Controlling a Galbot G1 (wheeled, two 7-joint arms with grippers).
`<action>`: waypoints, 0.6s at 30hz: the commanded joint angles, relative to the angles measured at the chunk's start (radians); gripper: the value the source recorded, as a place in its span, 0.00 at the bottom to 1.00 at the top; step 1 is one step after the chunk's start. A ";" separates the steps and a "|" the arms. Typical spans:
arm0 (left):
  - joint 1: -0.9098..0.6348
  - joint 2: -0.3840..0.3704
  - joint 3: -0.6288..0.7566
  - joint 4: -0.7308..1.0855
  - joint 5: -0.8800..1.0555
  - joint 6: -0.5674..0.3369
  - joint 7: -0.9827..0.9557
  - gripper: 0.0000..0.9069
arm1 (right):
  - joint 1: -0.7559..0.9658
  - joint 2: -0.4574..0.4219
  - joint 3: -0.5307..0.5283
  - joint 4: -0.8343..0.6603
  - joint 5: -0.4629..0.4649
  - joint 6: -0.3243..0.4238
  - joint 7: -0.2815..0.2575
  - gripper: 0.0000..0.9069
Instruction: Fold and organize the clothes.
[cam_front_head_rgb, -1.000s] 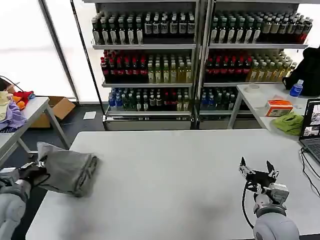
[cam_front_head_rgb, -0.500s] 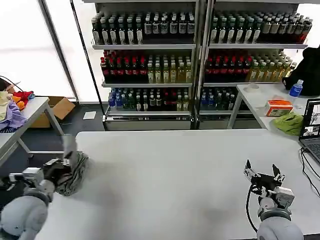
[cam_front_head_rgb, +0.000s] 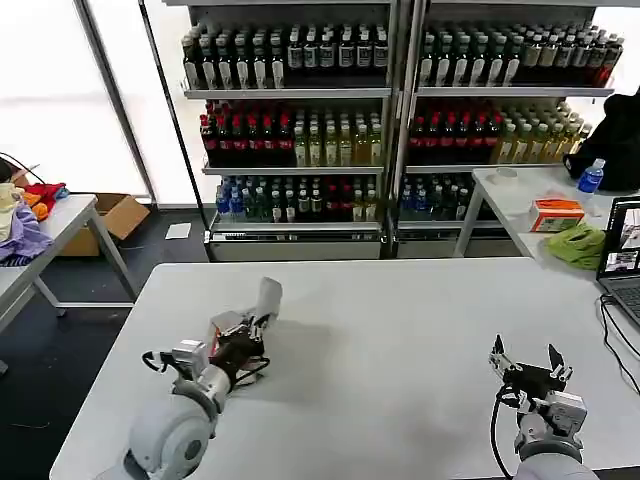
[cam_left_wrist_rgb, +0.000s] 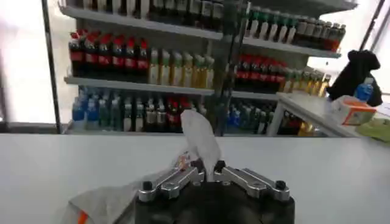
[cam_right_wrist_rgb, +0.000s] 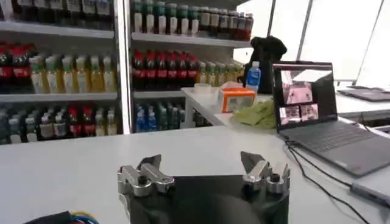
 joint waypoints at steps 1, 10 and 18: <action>-0.091 -0.085 0.158 0.072 -0.006 0.005 -0.015 0.00 | -0.010 0.029 -0.017 0.004 -0.048 -0.011 0.005 1.00; -0.072 -0.123 0.149 0.048 -0.088 -0.033 0.068 1.00 | 0.036 0.033 -0.062 -0.003 -0.003 -0.050 0.021 1.00; -0.062 -0.081 0.083 0.034 -0.074 -0.005 -0.002 1.00 | 0.091 -0.034 -0.142 -0.041 0.168 -0.092 -0.026 1.00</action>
